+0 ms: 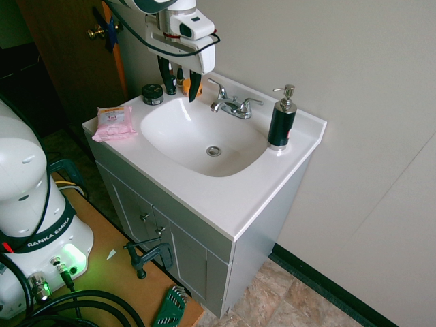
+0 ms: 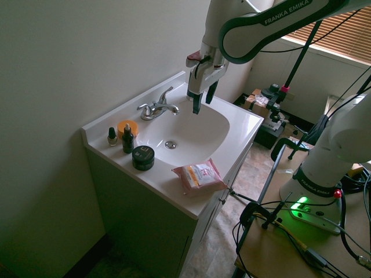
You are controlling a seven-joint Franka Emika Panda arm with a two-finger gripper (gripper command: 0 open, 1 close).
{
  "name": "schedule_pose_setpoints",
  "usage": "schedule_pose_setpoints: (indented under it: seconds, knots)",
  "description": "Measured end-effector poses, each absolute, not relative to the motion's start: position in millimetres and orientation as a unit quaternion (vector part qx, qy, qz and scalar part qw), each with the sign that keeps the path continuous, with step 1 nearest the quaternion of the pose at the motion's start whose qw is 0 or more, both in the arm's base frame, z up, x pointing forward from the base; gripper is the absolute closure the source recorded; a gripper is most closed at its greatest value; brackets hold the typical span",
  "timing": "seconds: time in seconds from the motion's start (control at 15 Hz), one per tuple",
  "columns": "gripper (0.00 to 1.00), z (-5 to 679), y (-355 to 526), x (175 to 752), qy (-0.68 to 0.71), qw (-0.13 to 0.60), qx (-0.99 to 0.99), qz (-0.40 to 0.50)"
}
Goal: Sanitize yourself
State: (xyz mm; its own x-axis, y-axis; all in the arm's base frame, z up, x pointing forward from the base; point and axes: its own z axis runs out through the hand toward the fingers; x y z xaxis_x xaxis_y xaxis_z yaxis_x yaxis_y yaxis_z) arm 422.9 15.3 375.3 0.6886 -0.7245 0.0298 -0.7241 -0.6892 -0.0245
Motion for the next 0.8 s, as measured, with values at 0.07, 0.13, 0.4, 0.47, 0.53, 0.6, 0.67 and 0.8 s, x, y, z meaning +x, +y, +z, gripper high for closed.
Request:
schedule_pose_setpoints:
  seconds: [0.07, 0.13, 0.4, 0.47, 0.53, 0.6, 0.67, 0.8]
  knots:
    - [0.0, 374.9, 15.4, 422.9, 0.396, 0.007, -0.918, -0.017]
    - [0.0, 375.0, 15.6, 423.0, 0.398, 0.01, -0.917, -0.016]
    - [1.0, 400.2, 2.2, 446.9, 0.414, 0.017, -0.909, -0.043]
    - [1.0, 411.3, -10.5, 460.3, 0.423, 0.019, -0.904, -0.054]
    - [1.0, 421.6, -26.6, 474.6, 0.435, 0.021, -0.898, -0.063]
    - [1.0, 430.5, -43.3, 488.3, 0.448, 0.023, -0.891, -0.068]
    - [1.0, 438.9, -59.6, 502.3, 0.46, 0.026, -0.885, -0.072]
    - [1.0, 453.3, -89.3, 526.7, 0.48, 0.029, -0.873, -0.08]
